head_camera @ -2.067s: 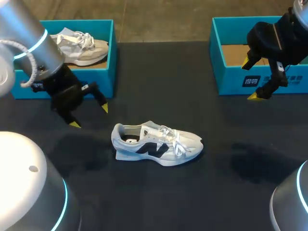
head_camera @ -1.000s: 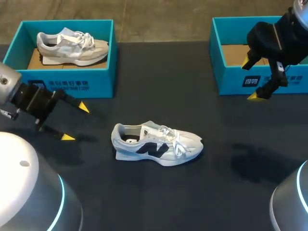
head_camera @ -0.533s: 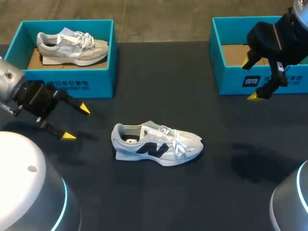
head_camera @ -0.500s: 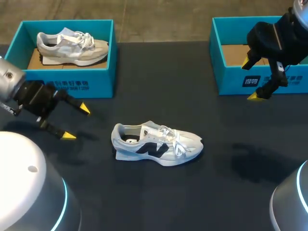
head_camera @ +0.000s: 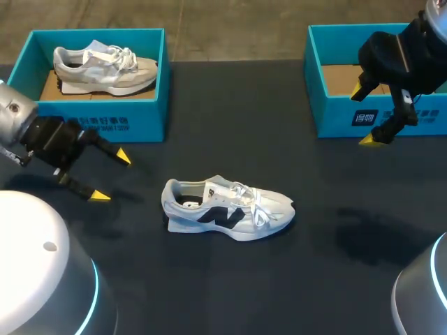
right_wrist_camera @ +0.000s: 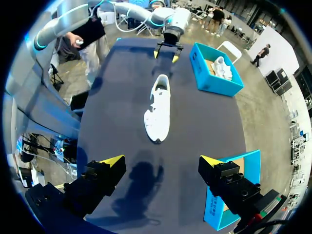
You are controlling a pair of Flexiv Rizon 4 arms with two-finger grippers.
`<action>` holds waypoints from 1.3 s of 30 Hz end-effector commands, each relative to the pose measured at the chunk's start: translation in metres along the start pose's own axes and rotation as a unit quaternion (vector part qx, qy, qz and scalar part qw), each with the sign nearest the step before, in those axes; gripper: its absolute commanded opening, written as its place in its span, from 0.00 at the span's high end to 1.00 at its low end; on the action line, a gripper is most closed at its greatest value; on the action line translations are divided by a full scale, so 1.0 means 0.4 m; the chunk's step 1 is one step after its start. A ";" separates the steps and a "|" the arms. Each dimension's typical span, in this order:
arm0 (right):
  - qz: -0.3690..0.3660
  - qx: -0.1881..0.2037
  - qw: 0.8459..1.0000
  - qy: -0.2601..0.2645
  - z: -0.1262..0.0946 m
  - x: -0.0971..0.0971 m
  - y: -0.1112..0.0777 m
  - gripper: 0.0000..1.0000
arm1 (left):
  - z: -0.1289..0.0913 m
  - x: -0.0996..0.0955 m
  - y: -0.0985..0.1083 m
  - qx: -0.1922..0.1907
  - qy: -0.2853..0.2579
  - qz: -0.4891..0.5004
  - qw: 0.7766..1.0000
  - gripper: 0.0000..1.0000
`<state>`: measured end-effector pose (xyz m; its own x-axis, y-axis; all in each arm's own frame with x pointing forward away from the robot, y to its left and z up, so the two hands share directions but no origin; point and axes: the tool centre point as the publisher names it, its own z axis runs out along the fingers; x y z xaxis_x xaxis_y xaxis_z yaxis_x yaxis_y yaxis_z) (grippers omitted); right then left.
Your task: Take the shoe out of the shoebox, open the shoe tongue, remove and reinsert the insole, then place the shoe into the shoebox
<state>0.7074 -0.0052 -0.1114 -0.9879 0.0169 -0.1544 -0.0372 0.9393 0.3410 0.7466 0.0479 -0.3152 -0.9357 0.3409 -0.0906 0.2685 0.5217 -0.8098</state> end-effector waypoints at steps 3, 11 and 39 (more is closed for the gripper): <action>0.001 0.002 1.000 0.002 0.002 -0.006 0.004 0.00 | -0.026 -0.007 0.036 0.036 -0.076 -0.009 0.996 0.00; 0.001 0.002 1.000 0.002 0.002 -0.006 0.004 0.00 | 0.013 -0.029 0.067 0.062 -0.103 -0.015 0.993 0.00; 0.001 0.002 1.000 0.002 0.002 -0.006 0.004 0.00 | 0.268 -0.085 0.032 0.136 -0.106 -0.037 0.984 0.00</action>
<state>0.7074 -0.0053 -0.1115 -0.9879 0.0170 -0.1543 -0.0371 0.9393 0.3410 0.7585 -0.0347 -0.3808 -0.9842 0.1286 -0.1220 0.1558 0.2995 -0.9413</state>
